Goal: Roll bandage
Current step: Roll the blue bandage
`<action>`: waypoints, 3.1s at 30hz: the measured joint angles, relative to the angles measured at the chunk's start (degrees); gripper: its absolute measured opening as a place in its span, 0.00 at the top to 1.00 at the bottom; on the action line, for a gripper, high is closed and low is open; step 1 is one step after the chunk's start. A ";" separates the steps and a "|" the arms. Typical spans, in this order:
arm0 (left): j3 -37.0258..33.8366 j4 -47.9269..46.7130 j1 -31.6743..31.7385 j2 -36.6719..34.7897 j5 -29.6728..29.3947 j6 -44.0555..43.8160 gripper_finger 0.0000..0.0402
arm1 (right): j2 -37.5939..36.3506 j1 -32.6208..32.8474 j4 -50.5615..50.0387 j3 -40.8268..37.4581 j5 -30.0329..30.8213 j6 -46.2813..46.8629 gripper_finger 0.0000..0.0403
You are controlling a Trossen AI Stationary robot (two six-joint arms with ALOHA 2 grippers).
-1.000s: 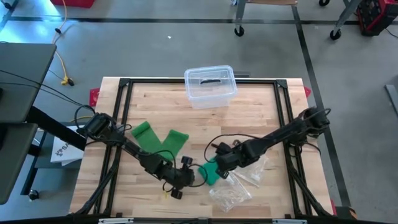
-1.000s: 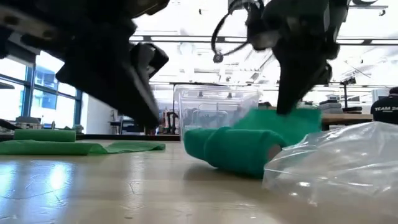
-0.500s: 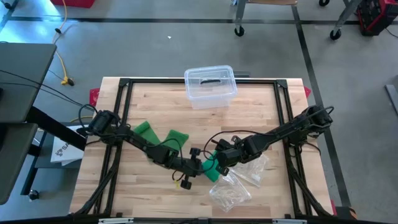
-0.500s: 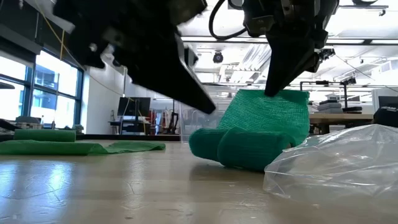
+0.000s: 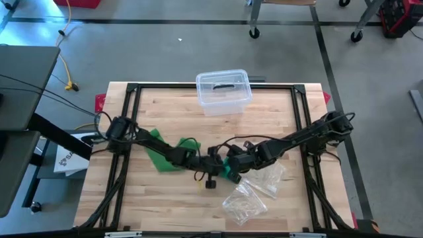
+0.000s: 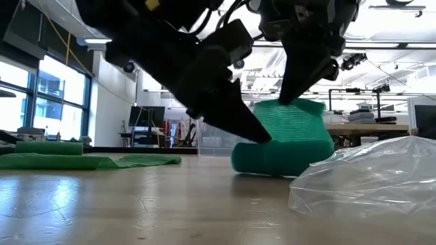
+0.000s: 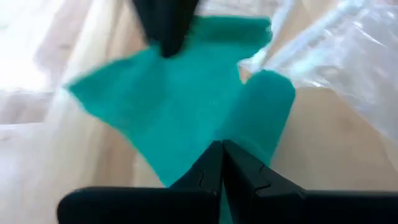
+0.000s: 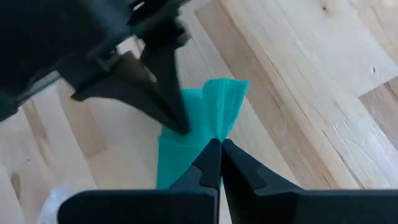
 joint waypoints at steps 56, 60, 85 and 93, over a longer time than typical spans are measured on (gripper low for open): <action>0.00 -18.76 -1.59 -6.69 -5.18 3.42 0.99 | 2.46 0.08 3.00 0.50 -1.47 -7.82 1.00; 0.00 -23.77 -4.52 -9.20 -9.38 0.72 0.99 | 2.38 -0.42 3.69 2.28 -0.02 -7.90 1.00; 0.00 -38.40 -15.39 -20.24 -24.96 -7.22 0.99 | 9.07 -0.99 17.85 2.71 -5.63 -11.48 1.00; 0.00 -44.76 -17.18 -24.59 -26.37 -11.64 0.99 | 11.61 -0.98 25.54 2.69 -10.13 -12.95 0.76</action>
